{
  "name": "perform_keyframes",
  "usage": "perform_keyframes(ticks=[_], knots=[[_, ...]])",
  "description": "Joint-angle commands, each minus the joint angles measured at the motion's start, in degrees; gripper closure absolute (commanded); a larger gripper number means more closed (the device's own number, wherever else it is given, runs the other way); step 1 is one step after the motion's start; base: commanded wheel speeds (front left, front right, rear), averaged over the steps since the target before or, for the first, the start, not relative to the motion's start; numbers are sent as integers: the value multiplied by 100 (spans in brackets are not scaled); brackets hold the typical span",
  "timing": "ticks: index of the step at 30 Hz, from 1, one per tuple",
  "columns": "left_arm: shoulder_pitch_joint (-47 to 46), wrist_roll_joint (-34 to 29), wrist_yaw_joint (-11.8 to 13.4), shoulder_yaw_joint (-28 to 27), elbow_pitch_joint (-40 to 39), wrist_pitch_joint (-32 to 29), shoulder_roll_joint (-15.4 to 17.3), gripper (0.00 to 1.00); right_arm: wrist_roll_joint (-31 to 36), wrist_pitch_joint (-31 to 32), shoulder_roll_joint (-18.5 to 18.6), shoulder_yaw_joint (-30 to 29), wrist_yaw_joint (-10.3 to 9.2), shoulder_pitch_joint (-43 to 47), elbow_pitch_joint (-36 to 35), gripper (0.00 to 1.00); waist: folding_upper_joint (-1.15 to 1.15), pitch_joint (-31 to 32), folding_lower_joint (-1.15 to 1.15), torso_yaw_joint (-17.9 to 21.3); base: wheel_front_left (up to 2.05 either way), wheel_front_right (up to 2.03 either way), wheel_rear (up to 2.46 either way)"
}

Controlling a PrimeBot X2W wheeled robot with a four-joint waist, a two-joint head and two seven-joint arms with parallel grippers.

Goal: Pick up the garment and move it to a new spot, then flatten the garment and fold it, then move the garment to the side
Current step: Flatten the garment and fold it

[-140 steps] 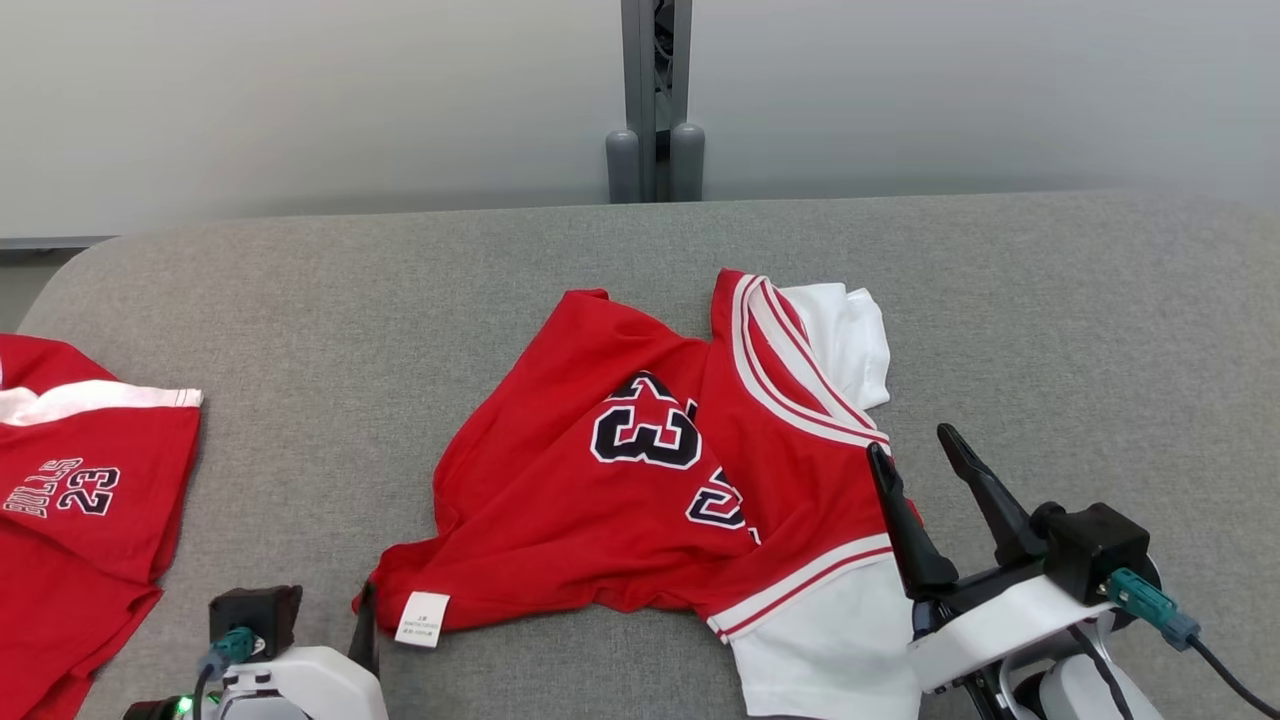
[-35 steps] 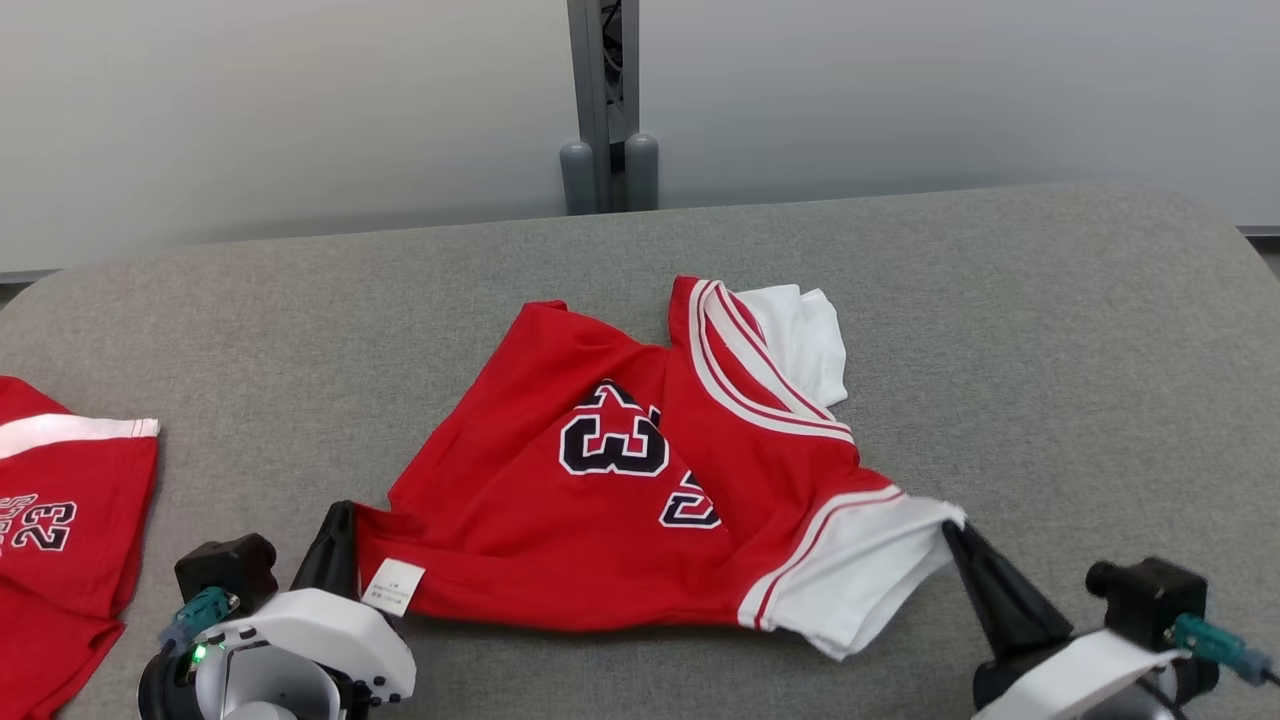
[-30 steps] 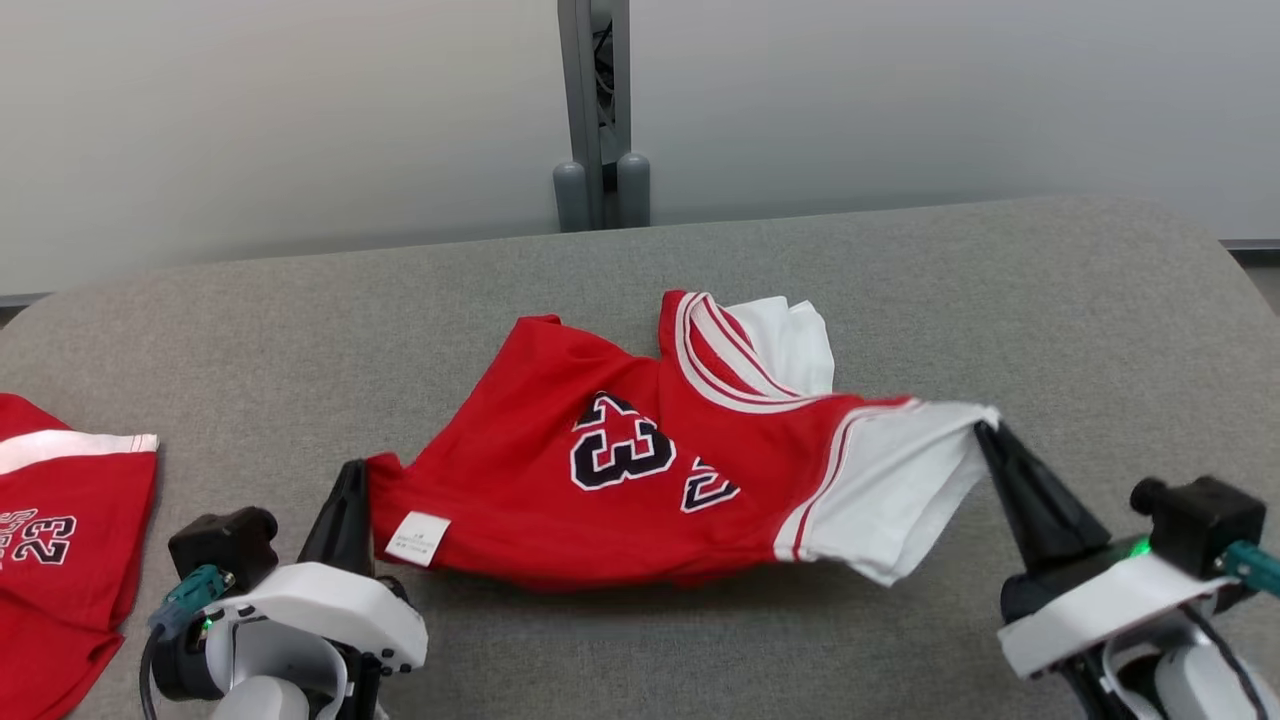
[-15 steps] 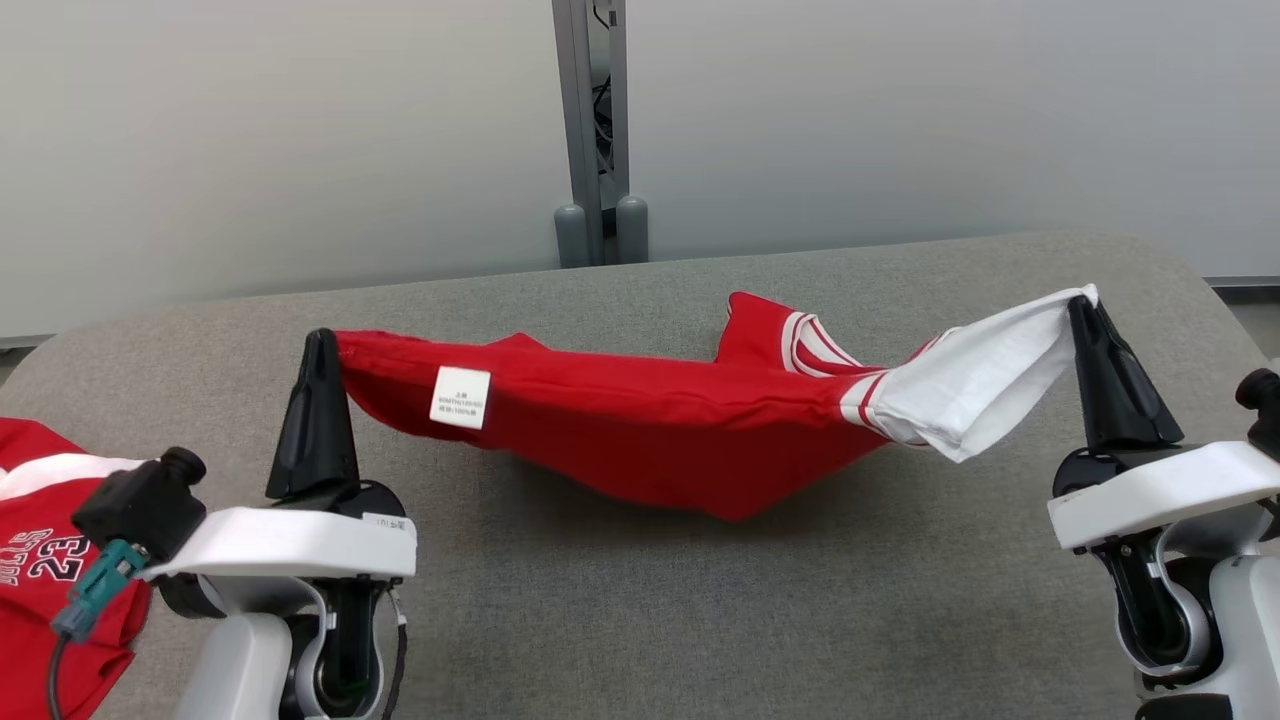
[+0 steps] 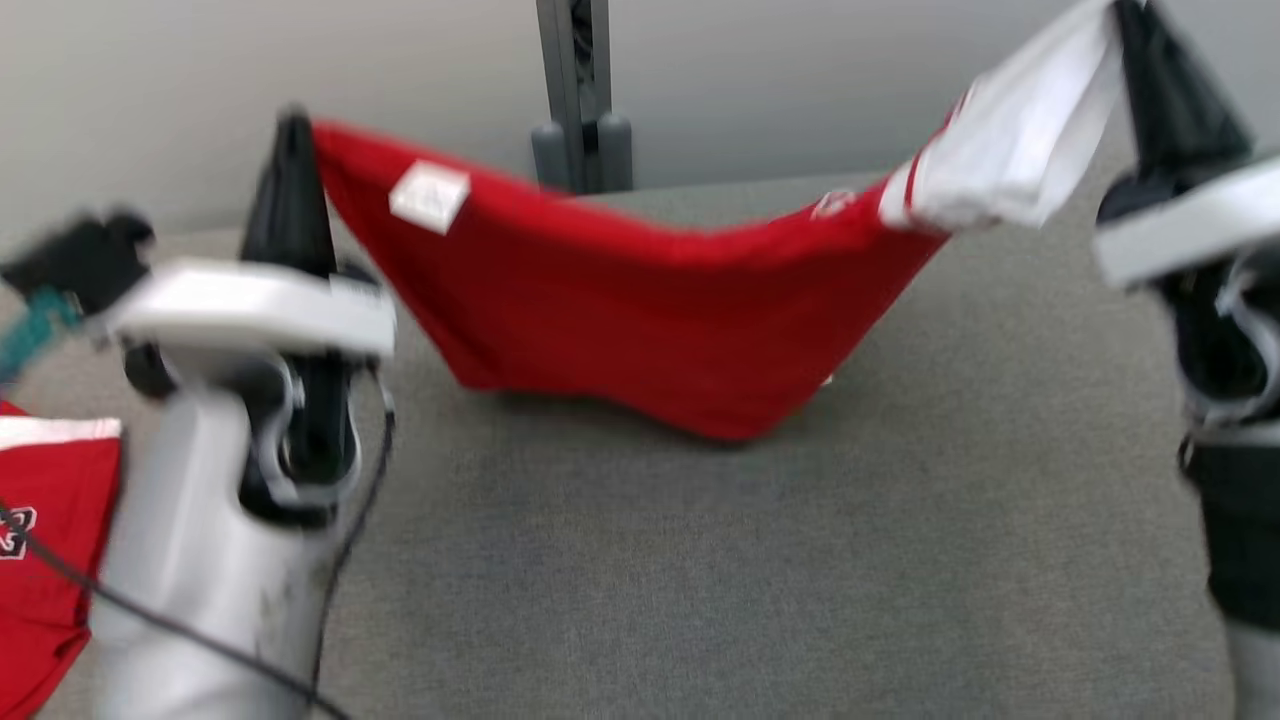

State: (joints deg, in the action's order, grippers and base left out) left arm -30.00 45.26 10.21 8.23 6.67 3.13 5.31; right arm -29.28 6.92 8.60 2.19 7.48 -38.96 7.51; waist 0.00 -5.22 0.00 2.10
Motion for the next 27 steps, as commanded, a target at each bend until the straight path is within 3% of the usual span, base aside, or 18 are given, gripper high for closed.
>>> perform_keyframes(ticks=[1, 9, 10, 15, 16, 17, 22, 27], knots=[[-523, -44, 66, -8, 143, -119, 64, 100, -32, 76, 114, 41, 3, -470, 135, 100, 0, -524, 0, -11, 0, 0, 0], [-3608, -271, 339, -92, 1576, -269, 72, 100, -64, -12, 595, 466, 3, -3469, 1629, 100, 0, -1949, 0, -58, 0, 0, 0], [-3608, -271, 339, -92, 1576, -269, 72, 100, -64, -12, 595, 466, 3, -3469, 1629, 100, 0, -1949, 0, -58, 0, 0, 0], [-5130, -339, 162, -194, 2559, 535, -38, 100, 217, -1005, 518, 416, 3, -5122, 3007, 100, 0, -2390, 0, -111, 0, 0, 0], [-5578, -409, 45, -230, 2863, 959, -101, 100, 380, -1754, 481, 336, 3, -5640, 3418, 100, 0, -2467, 0, -128, 0, 0, 0], [-5758, -454, -32, -252, 2973, 1080, -134, 100, 399, -1995, 423, 259, 3, -5839, 3571, 100, 0, -2489, 0, -138, 0, 0, 0], [-6118, -942, -278, -681, 2801, 1195, -190, 100, 556, -2216, 147, -261, 3, -6105, 3412, 100, 0, -2718, 0, -160, 0, 0, 0], [-5703, -981, -529, -705, 2893, 1196, -236, 100, 534, -2217, 52, 54, 3, -5456, 3378, 100, 0, -2871, 0, -117, 0, 0, 0]])
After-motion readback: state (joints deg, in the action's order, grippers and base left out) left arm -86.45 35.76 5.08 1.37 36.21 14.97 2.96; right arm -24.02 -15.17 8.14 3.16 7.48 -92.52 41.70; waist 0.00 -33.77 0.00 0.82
